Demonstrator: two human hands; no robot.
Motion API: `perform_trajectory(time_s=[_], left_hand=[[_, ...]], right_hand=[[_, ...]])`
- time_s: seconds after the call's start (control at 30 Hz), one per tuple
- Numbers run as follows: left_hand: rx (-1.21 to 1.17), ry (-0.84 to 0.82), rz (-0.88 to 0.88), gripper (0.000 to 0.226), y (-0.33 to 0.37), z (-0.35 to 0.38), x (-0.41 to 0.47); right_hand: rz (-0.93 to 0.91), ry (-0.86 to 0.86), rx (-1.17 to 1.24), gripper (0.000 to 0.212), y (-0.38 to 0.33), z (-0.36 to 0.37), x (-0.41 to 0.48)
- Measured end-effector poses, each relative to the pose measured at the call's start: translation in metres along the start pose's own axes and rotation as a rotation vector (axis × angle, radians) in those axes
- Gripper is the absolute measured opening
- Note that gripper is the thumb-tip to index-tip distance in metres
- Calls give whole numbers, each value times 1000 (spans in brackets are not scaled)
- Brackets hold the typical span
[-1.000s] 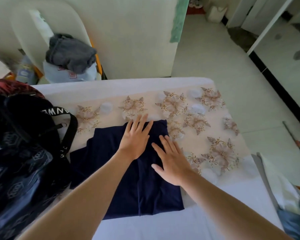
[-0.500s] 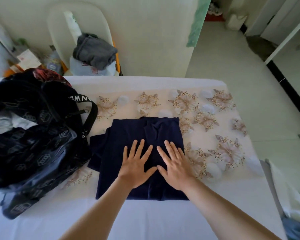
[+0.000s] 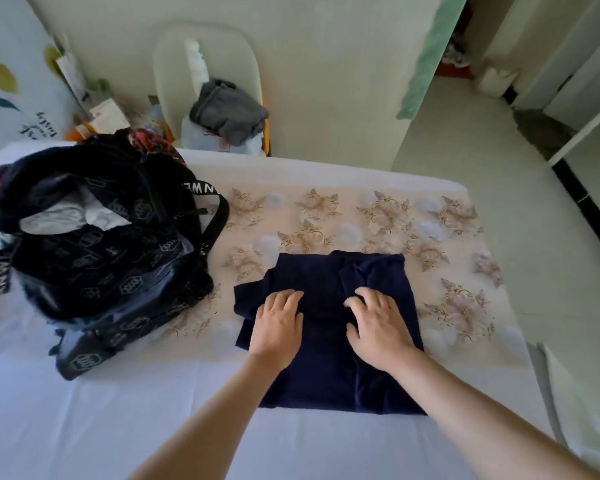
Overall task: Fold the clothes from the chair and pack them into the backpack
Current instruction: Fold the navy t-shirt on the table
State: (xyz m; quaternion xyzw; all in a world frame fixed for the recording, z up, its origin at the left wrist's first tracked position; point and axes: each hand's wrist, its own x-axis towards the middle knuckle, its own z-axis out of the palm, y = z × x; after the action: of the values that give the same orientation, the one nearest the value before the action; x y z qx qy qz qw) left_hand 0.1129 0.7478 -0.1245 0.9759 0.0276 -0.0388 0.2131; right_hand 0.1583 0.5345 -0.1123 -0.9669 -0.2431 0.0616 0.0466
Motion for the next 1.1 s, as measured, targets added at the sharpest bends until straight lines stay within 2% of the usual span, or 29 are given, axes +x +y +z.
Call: perform_trajectory(time_s=[0.13,0.27,0.33,0.47,0.5,0.57,0.63,0.77,0.87,0.97,1.03,1.1], left_hand=[[-57,98,-254,44,-51,-18,-12],[-77,107,-340,38,-83,-26,-23],[-48,127,-333,38,-93,-28,-24],[83,128,-318,42,-109,-26,-21],[94,115,-323,45,-111,-26,-21],[128,118,-322,39,-112,-23,-21],[127,131,-340,34,-110,-20,-24],[-25,93,-375,43,-101,-21,-25],[-274,85,-418,28,-94,-30,-22],[-500,51,-483,10,-88,-43,-20],[-611,46,-562,12,-85,-53,-23],[-621,60,-555,19,-85,-57,-30]], right_hand=[[-225,-68,198,34,-67,-5,46],[-295,-152,314,35,-120,3,97],[-291,-195,275,37,-137,6,121],[-305,-286,27,44,-159,14,158],[-302,-297,-7,40,-164,15,164],[-293,-322,-64,26,-169,13,171],[-297,-330,-54,22,-169,9,175],[-162,-307,464,17,-158,-9,174],[-81,-314,722,5,-151,-22,167],[-43,-300,826,11,-149,-30,158],[-28,-282,823,18,-147,-33,155],[-16,-275,806,29,-145,-37,151]])
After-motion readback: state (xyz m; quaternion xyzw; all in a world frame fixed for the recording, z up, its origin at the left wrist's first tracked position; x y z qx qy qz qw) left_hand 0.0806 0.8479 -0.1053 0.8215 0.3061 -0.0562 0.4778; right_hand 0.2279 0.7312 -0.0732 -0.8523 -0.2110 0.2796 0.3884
